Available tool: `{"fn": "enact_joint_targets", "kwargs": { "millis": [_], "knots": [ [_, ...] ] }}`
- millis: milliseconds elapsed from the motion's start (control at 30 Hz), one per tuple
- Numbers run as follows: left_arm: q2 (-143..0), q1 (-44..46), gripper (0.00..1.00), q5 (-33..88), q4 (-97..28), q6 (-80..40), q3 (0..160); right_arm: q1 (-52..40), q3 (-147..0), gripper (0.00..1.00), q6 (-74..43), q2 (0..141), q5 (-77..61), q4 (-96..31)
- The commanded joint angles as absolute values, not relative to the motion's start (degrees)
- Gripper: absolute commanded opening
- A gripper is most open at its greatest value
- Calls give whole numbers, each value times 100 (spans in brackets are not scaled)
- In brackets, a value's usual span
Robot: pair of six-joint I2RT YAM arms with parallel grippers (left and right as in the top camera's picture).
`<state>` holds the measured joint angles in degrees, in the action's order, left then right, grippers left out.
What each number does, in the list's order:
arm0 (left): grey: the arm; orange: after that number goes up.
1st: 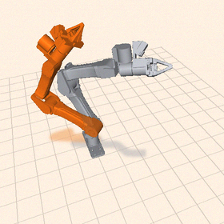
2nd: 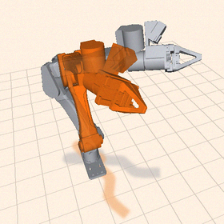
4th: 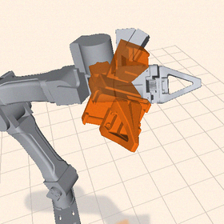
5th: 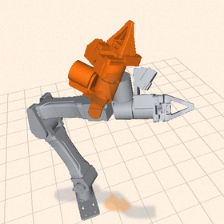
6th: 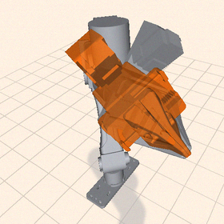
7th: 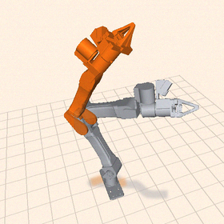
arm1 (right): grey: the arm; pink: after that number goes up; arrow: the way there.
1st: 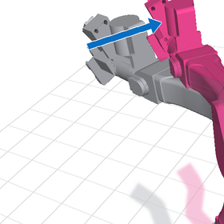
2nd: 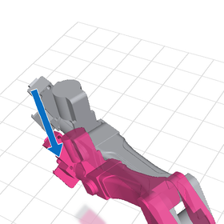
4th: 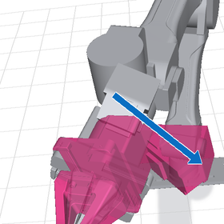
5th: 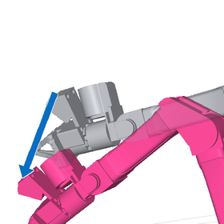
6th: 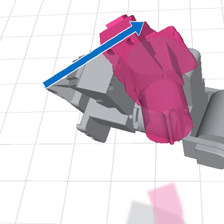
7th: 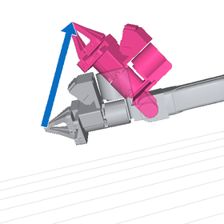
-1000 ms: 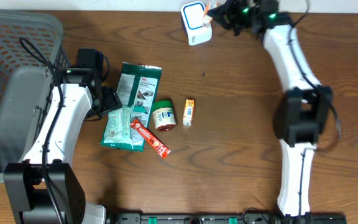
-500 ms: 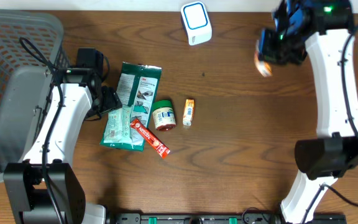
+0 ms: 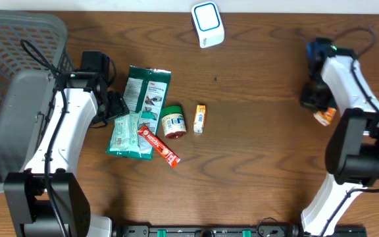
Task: Scan the item barcode
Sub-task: 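Move the tissue pack to the right side of the table and release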
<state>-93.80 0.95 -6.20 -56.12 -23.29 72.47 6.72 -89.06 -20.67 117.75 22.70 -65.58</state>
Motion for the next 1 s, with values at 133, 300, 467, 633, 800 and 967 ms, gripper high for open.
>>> {"fn": "enact_joint_targets", "kwargs": {
  "millis": [133, 300, 467, 633, 800, 967],
  "knots": [
    [-9258, 71, 93, -670, -5625, -2316, 7317, 1636, -8023, 92, -1811, 11754, 2582, -5798],
    [-9258, 71, 93, -670, -5625, -2316, 7319, 1793, -8165, 99, -1697, 11714, 2523, -5931],
    [-9258, 71, 93, -670, -5625, -2316, 7319, 1675, -8844, 99, -1686, 11640, 2545, -6508],
    [-9258, 71, 93, -670, -5625, -2316, 7319, 1496, -9703, 99, -1688, 11633, 2047, -7242],
    [-9258, 71, 93, -670, -5625, -2316, 7319, 1380, -9966, 99, -1686, 11636, 1354, -7417],
    [-9258, 71, 93, -670, -5623, -2316, 7319, 1378, -9848, 99, -1688, 11636, 799, -7417]
  ]
}}
